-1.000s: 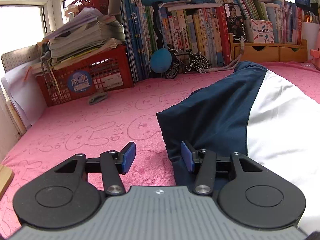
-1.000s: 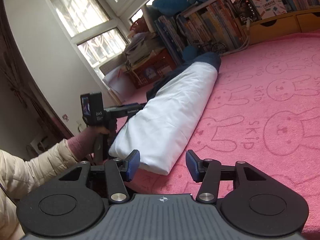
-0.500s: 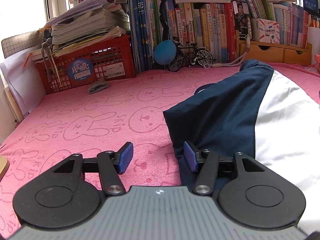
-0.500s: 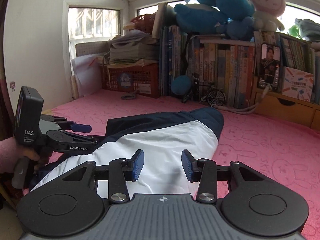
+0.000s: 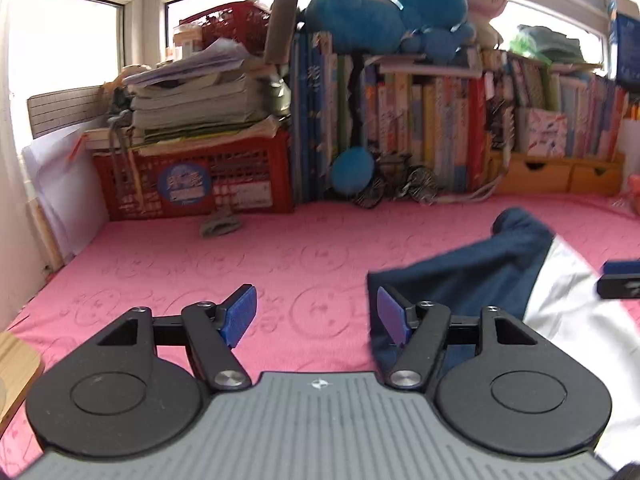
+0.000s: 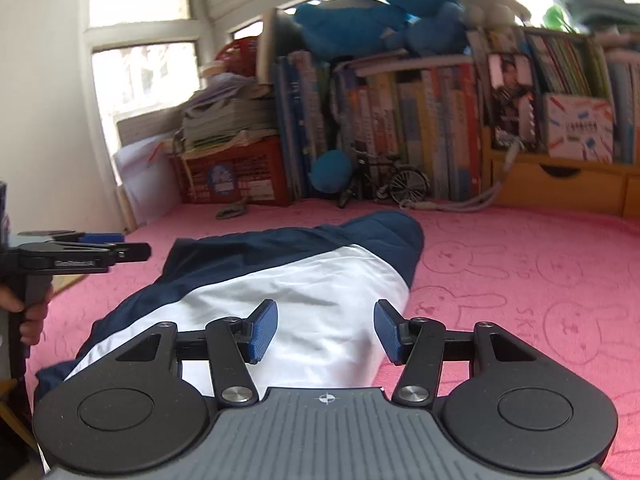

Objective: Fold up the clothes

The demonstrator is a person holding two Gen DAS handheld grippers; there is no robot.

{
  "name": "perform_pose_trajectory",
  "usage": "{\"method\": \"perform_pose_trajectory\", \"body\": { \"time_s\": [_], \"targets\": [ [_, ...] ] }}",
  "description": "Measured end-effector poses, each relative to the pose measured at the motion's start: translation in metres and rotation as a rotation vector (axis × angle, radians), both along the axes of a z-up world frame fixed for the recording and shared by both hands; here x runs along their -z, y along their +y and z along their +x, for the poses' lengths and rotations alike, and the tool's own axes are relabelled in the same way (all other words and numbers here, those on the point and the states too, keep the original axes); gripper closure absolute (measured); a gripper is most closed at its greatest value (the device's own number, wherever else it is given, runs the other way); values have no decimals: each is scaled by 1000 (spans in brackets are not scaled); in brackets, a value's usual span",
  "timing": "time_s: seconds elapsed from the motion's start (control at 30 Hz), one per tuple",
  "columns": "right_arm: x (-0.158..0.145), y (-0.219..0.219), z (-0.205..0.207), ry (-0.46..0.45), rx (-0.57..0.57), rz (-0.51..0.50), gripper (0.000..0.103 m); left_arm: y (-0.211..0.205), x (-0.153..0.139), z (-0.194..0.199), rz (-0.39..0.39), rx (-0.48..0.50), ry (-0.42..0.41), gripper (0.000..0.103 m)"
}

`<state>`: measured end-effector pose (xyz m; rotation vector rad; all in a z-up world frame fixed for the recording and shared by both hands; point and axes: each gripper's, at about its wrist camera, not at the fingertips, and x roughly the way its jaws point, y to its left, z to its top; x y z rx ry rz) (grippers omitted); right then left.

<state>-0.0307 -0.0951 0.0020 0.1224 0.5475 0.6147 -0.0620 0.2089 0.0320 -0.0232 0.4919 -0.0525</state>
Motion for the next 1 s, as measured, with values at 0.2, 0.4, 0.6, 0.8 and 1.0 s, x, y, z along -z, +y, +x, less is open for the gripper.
{"method": "perform_pose_trajectory", "body": {
  "time_s": [0.2,0.4,0.6,0.8,1.0],
  "targets": [
    [25,-9,32,130,-11,162,36,-38,-21,66,-290,275,177,19],
    [34,-4,28,104,-61,178,23,-85,10,129,-318,306,355,18],
    [34,-2,28,116,-72,171,19,-99,15,150,-379,371,400,19],
    [34,2,28,126,-81,154,15,-106,40,172,-303,286,518,24],
    [35,3,28,138,-88,146,13,-95,44,169,-443,289,446,67]
  ]
}}
